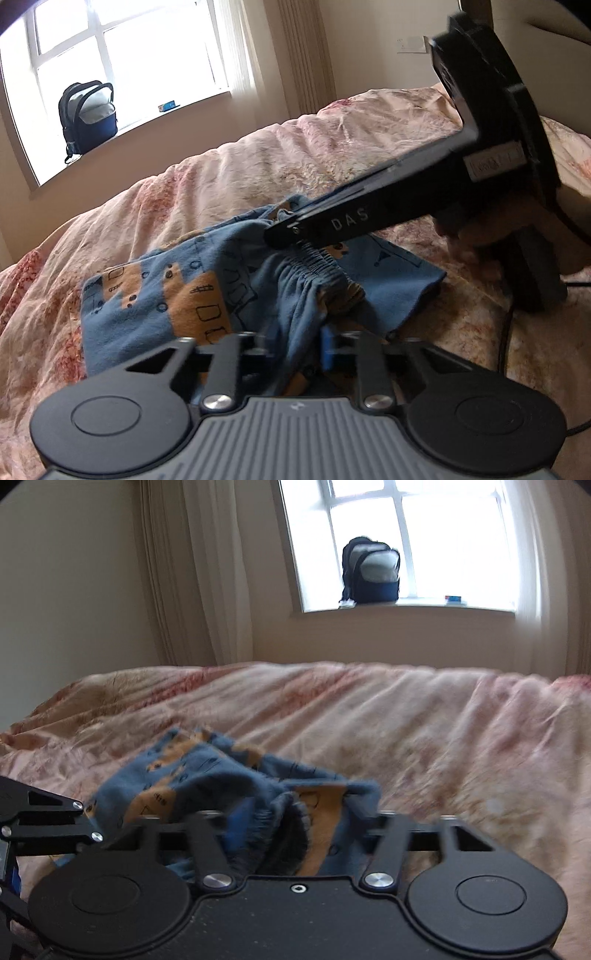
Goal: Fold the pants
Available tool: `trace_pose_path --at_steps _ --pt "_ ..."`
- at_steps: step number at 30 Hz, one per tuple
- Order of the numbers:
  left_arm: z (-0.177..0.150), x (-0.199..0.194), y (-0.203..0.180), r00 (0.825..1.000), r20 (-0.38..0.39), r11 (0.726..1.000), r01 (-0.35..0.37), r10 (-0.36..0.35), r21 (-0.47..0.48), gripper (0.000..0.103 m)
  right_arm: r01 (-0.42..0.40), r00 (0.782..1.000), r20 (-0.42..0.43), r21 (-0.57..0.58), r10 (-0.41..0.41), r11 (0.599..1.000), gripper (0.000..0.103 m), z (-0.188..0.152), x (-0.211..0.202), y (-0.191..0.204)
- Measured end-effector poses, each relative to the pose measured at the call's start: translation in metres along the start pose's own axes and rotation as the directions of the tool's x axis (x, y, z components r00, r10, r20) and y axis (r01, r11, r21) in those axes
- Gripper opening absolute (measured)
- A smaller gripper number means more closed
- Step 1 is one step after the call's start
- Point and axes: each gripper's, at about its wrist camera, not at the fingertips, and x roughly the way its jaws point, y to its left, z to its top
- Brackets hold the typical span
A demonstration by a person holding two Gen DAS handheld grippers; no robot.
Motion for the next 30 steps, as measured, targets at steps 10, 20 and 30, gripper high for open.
trace_pose_path --at_steps 10,20,30 --pt "0.028 -0.022 0.008 0.994 0.054 0.982 0.105 -0.098 -0.158 0.009 0.005 1.000 0.025 0.035 -0.006 0.999 0.013 0.023 -0.036 -0.003" --pt "0.009 0.005 0.002 0.989 0.022 0.965 0.149 -0.147 -0.217 0.016 0.063 0.997 -0.051 0.040 -0.061 0.997 0.013 0.000 -0.029 -0.021" --pt "0.009 0.005 -0.003 0.983 0.017 0.961 0.180 -0.180 -0.212 0.042 0.117 0.990 -0.085 0.008 -0.116 0.993 0.021 -0.001 -0.033 -0.015"
